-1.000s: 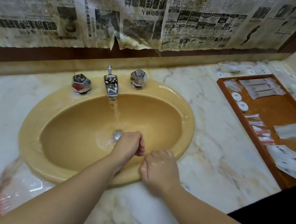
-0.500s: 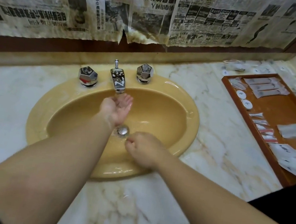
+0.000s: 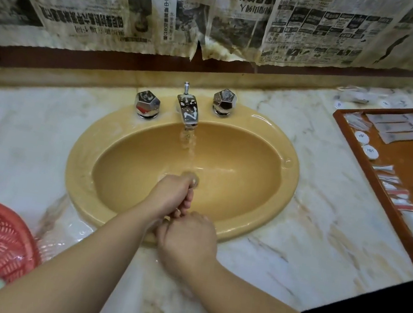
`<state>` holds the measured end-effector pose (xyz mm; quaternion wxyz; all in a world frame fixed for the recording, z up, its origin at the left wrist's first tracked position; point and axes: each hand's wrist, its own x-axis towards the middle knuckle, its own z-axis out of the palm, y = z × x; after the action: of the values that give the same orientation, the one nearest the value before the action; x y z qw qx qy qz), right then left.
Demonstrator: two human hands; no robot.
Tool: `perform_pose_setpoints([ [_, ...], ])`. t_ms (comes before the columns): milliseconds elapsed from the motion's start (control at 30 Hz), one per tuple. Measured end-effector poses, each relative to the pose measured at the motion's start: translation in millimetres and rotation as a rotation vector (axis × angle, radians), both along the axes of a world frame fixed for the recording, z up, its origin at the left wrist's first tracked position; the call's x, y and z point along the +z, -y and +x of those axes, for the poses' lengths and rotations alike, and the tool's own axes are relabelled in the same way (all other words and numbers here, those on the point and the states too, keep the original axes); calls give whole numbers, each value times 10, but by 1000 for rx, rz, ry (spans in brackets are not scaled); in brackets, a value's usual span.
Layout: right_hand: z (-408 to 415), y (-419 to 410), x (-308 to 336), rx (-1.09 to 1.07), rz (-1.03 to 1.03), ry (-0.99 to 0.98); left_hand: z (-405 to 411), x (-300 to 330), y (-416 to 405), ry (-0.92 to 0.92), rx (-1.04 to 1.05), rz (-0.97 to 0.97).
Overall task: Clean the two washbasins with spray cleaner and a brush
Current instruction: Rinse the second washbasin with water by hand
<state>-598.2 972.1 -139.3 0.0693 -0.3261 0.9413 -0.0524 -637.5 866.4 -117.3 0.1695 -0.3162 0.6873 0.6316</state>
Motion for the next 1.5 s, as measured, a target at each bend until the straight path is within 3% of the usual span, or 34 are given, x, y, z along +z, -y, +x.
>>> perform_pose_setpoints([
  [133, -63, 506, 40, 24, 106, 319, 32, -135, 334, -10, -28, -145],
  [233, -282, 656, -47, -123, 72, 479, 30, -205, 508, -46, 35, -178],
  [367, -512, 703, -181, -165, 114, 431, 32, -267, 593, -68, 84, -179],
  [433, -684, 704, -278, -256, 76, 503, 39, -319, 657, -67, 79, -207],
  [500, -920, 718, -328, -456, -100, 710, 54, -349, 737, -63, 42, -276],
  [633, -1427, 810, -260, -1022, -962, 1289, 79, -331, 870, -42, -48, -488],
  [733, -1691, 810, -115, -1124, -1412, 1494, 108, -341, 944, -29, -89, -581],
  [867, -1763, 767, 11, -1206, -1678, 1652, 200, -330, 1001, -52, -105, -670],
  [1000, -1726, 811, -13, -1232, -1789, 1687, 234, -284, 1065, -237, -72, -841],
  [1133, -1587, 1055, 45, -1238, -1825, 1680, 128, -208, 1181, -252, 51, -1261],
  [1300, -1427, 1629, 321, -1081, -1736, 1681, -298, -247, 1455, 92, -83, -1243],
  [1367, -1425, 1873, 483, -914, -1679, 1590, -498, -283, 1517, 38, -193, -1177],
  [1433, -1395, 2026, 576, -678, -1469, 1455, -595, -374, 1591, -6, -293, -1093],
  [1500, -1346, 2030, 548, -490, -1208, 1355, -595, -468, 1650, 25, -420, -1152],
])
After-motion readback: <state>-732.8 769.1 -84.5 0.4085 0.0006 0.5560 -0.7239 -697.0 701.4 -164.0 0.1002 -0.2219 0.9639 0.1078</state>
